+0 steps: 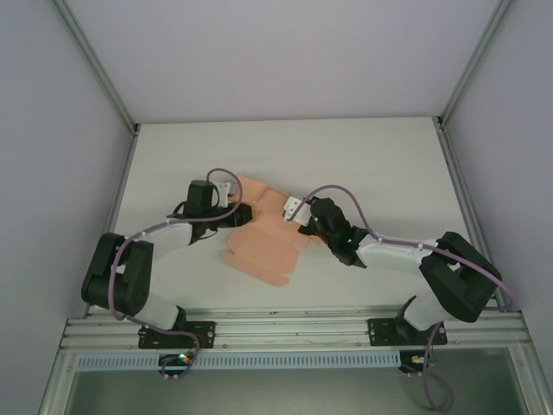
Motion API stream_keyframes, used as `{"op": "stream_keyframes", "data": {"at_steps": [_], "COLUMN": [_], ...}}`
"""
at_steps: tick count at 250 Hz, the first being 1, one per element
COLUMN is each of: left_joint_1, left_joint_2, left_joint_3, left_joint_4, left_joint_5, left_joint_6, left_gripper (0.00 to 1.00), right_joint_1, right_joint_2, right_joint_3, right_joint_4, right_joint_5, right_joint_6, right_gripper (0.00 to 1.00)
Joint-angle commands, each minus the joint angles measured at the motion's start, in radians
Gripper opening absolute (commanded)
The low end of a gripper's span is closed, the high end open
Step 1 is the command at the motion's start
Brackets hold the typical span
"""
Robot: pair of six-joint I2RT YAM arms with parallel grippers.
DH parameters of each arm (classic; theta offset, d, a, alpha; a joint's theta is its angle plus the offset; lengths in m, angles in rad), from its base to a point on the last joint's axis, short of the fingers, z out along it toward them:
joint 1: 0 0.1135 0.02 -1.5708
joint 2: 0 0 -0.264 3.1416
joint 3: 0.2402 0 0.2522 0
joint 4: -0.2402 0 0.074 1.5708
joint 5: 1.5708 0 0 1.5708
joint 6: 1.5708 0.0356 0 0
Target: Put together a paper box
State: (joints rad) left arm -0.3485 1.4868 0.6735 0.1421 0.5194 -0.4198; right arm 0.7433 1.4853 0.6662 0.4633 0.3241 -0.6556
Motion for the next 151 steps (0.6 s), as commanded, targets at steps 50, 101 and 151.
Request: {"op": "stream_keyframes", "data": {"at_steps": [50,101,151], "left_joint_1": [0.013,0.145,0.21], "left_joint_2": [-0.231,-0.213,-0.041], "left_joint_3": [0.096,0.188,0.283], "left_joint_4": [-0.345,-0.398,-0.351], "left_joint_5": [-0.327,-0.391,-0.355], "left_joint_6": [0.041,-0.018,-0.027], "left_gripper": [1.0,1.0,1.0], "right_joint_1": [0.004,0.012,0.029], "right_joint_2": [0.03,0.078,0.194], "right_joint_3": [0.061,0.04,0.009], "right_joint_4": [0.02,0.221,0.465], "right_joint_5": [0.112,0.123,0.165], "right_joint_6": [-0.362,-0.55,-0.687], "right_gripper": [0.0,0.0,0.0]}}
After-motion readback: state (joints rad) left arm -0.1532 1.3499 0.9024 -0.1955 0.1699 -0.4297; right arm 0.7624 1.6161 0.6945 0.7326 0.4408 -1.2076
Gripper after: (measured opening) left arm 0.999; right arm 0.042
